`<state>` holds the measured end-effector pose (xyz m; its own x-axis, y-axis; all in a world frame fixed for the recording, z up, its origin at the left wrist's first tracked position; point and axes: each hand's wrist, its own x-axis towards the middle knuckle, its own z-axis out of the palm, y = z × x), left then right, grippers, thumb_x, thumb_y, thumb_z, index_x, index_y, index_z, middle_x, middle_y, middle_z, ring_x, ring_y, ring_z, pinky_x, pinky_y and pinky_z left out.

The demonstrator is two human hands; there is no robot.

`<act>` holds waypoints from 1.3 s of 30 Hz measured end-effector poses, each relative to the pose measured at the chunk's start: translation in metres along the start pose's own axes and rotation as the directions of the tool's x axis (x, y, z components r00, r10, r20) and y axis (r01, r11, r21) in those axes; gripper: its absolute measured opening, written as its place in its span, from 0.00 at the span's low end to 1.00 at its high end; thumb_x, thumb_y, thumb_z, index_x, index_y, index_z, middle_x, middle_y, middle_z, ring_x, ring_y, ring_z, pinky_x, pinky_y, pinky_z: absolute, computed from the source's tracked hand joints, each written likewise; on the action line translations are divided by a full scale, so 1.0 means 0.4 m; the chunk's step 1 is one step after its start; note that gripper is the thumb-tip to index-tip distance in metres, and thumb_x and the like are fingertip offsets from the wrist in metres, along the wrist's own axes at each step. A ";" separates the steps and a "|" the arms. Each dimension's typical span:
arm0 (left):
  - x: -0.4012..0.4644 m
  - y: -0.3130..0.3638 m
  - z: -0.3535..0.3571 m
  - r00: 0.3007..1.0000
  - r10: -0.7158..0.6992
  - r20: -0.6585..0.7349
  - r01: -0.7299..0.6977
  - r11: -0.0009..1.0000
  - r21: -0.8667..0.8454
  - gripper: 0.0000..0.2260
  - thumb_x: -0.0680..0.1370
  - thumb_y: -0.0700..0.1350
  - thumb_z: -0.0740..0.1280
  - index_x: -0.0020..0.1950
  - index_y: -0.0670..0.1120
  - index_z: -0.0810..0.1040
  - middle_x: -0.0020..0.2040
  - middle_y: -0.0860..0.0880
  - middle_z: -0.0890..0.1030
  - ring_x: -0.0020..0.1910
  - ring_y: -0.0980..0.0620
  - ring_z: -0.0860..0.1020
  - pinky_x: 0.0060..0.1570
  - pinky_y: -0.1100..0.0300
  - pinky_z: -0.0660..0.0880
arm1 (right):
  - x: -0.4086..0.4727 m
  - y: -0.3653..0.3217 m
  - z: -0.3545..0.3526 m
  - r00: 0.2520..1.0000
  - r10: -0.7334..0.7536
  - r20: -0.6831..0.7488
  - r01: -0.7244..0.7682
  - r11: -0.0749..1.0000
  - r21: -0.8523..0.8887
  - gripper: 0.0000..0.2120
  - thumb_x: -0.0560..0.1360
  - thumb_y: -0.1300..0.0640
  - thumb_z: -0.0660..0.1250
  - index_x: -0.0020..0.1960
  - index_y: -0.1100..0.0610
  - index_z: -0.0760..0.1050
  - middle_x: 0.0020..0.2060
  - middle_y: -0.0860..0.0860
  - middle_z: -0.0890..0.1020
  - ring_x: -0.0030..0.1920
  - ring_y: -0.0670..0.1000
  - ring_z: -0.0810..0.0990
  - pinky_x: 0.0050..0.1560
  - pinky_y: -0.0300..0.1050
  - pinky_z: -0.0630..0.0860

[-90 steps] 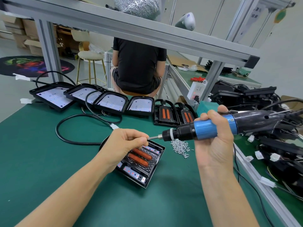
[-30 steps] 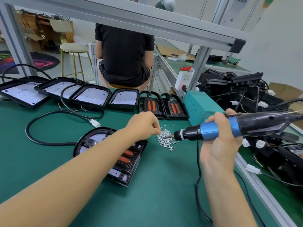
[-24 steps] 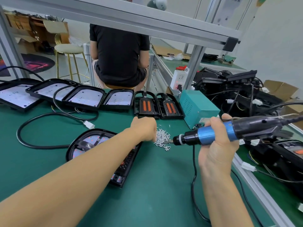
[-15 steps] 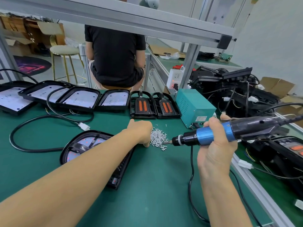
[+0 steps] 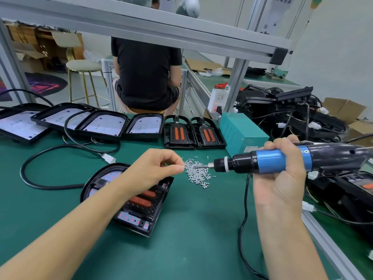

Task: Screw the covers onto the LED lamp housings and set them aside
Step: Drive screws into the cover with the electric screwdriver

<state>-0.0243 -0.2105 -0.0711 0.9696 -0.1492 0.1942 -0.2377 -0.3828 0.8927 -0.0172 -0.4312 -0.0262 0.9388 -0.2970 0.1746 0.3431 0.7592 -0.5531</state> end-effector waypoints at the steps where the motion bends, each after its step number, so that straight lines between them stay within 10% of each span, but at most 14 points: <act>1: -0.018 0.001 -0.001 1.000 0.009 -0.024 -0.009 1.000 -0.019 0.05 0.75 0.41 0.70 0.39 0.49 0.80 0.37 0.54 0.80 0.37 0.55 0.75 0.43 0.60 0.71 | -0.006 -0.001 0.010 1.000 0.011 0.019 -0.011 1.000 0.011 0.12 0.75 0.68 0.64 0.45 0.51 0.73 0.33 0.45 0.75 0.34 0.44 0.77 0.43 0.40 0.76; 17: -0.116 0.014 -0.051 0.978 0.087 -0.192 -0.088 0.996 0.002 0.05 0.75 0.41 0.70 0.40 0.49 0.80 0.36 0.57 0.80 0.36 0.62 0.75 0.42 0.71 0.68 | -0.075 0.039 0.100 0.972 0.058 0.227 -0.046 0.997 -0.057 0.11 0.75 0.67 0.62 0.47 0.51 0.71 0.30 0.45 0.74 0.33 0.43 0.76 0.39 0.36 0.75; 22: -0.140 0.003 -0.070 0.981 0.032 -0.192 -0.044 0.997 -0.059 0.05 0.75 0.40 0.70 0.40 0.47 0.80 0.36 0.56 0.80 0.39 0.56 0.80 0.48 0.60 0.75 | -0.087 0.054 0.112 0.967 0.085 0.240 -0.077 0.996 -0.043 0.11 0.76 0.67 0.61 0.47 0.51 0.71 0.30 0.45 0.75 0.33 0.44 0.76 0.39 0.37 0.76; 28: -0.160 -0.006 -0.091 0.972 0.084 -0.221 -0.074 0.996 0.050 0.07 0.75 0.41 0.70 0.39 0.52 0.79 0.36 0.60 0.79 0.37 0.63 0.75 0.41 0.75 0.67 | -0.097 0.076 0.130 0.959 0.103 0.264 -0.095 0.995 -0.043 0.11 0.76 0.67 0.62 0.46 0.51 0.71 0.31 0.45 0.74 0.33 0.44 0.76 0.40 0.37 0.75; 39: -0.252 -0.081 -0.192 0.945 0.031 -0.326 0.066 0.957 0.283 0.06 0.75 0.41 0.69 0.40 0.50 0.78 0.37 0.52 0.79 0.36 0.51 0.75 0.43 0.55 0.73 | -0.157 0.196 0.154 0.928 0.230 0.293 -0.204 0.972 -0.118 0.12 0.75 0.69 0.63 0.47 0.52 0.73 0.33 0.47 0.73 0.33 0.45 0.76 0.39 0.38 0.75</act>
<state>-0.1098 -0.1130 -0.0883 0.9279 0.1443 0.3439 -0.1799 -0.6344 0.7518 -0.0472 -0.3174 -0.0302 0.9593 0.0690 0.2737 0.1385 0.7299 -0.6694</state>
